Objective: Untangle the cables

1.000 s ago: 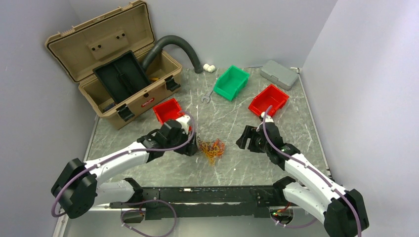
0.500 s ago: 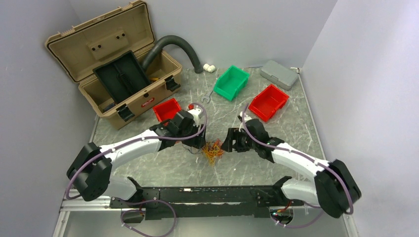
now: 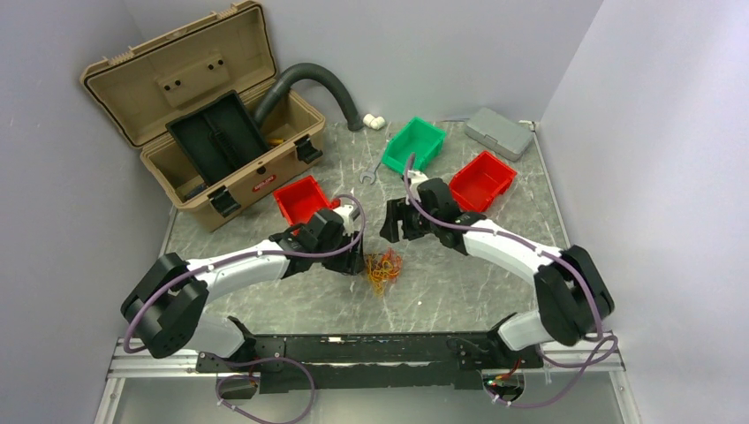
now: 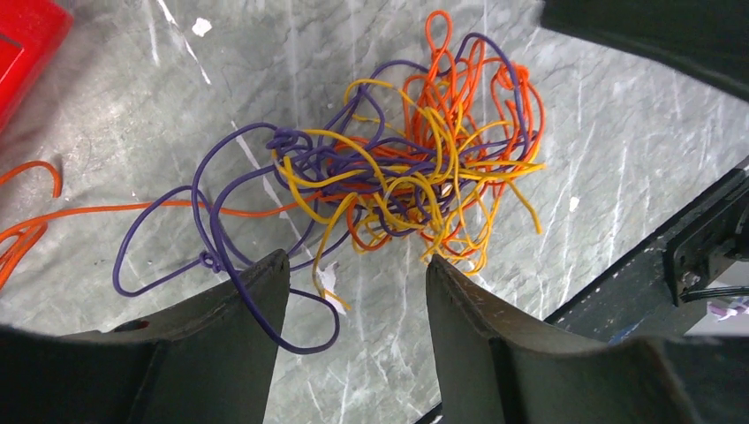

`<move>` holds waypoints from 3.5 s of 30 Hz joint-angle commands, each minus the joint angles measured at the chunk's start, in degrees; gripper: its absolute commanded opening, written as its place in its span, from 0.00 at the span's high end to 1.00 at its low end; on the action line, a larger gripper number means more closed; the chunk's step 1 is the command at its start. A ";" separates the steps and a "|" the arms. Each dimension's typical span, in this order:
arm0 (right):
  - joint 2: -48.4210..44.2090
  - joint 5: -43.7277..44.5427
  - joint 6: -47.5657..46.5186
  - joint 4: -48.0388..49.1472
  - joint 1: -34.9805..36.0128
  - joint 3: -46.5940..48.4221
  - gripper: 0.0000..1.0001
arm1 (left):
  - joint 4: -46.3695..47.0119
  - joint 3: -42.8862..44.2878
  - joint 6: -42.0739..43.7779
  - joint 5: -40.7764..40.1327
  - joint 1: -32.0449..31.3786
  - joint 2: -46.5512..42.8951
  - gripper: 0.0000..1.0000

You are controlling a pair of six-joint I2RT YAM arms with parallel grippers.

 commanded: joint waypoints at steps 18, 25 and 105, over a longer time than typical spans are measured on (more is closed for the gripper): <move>9.05 -17.63 1.94 10.45 0.12 -10.85 0.77 | 12.07 2.73 -1.86 2.88 0.61 11.37 1.00; -7.26 5.36 8.09 0.33 -4.78 -15.04 0.92 | 7.07 1.59 0.07 -2.03 0.88 5.79 1.00; 1.47 -6.07 7.97 20.54 1.70 -16.35 1.00 | 23.58 -4.56 7.02 11.18 1.64 3.26 1.00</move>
